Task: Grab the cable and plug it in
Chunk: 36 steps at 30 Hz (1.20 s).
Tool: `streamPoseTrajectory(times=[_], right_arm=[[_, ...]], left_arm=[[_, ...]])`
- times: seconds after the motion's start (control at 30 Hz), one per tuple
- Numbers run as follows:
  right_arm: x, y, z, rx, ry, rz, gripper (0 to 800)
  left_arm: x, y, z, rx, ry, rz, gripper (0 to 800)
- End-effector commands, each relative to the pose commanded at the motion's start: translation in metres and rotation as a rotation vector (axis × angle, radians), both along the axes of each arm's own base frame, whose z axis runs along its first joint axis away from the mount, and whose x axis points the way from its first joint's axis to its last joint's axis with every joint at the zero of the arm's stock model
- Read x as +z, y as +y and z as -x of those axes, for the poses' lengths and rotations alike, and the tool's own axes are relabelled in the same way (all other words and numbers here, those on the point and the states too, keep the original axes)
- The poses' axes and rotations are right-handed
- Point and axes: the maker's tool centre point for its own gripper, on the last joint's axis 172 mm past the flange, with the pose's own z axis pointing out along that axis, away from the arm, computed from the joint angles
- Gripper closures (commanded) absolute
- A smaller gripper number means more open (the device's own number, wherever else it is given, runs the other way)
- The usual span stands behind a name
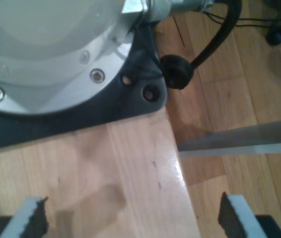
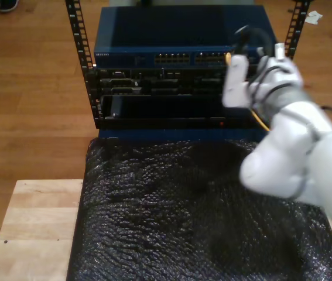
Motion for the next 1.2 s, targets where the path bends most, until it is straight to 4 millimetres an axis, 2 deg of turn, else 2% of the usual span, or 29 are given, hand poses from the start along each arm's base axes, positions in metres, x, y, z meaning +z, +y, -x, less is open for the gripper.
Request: streamPoseTrajectory(times=[0.13,0.23,0.33,0.43,0.57,0.73,0.93,1.2], right_arm=[[-0.004,-0.04,0.012,-0.004,0.107,0.011,159],[-0.017,-0.071,0.028,0.0,0.21,0.015,134],[-0.03,-0.105,0.044,0.008,0.311,0.025,67],[-0.038,-0.134,0.065,0.022,0.394,0.028,16],[-0.049,-0.177,0.097,0.012,0.492,-0.002,8],[-0.063,-0.201,0.134,0.028,0.587,-0.039,7],[-0.08,-0.238,0.194,0.052,0.697,-0.083,7],[-0.092,-0.256,0.278,0.115,0.798,-0.194,4]], left_arm=[[0.0,0.0,0.0,0.0,-0.001,-0.001,0],[0.0,0.001,0.0,0.0,0.0,-0.001,0],[0.0,0.0,0.0,-0.001,0.001,0.0,0],[0.0,0.0,0.0,0.0,0.0,0.0,0],[0.0,0.0,0.0,0.0,0.0,0.0,0],[0.0,0.0,0.0,0.001,0.001,-0.001,0],[0.0,0.0,0.0,0.0,0.0,0.0,0],[0.0,0.0,0.0,0.0,-0.001,-0.001,0]])
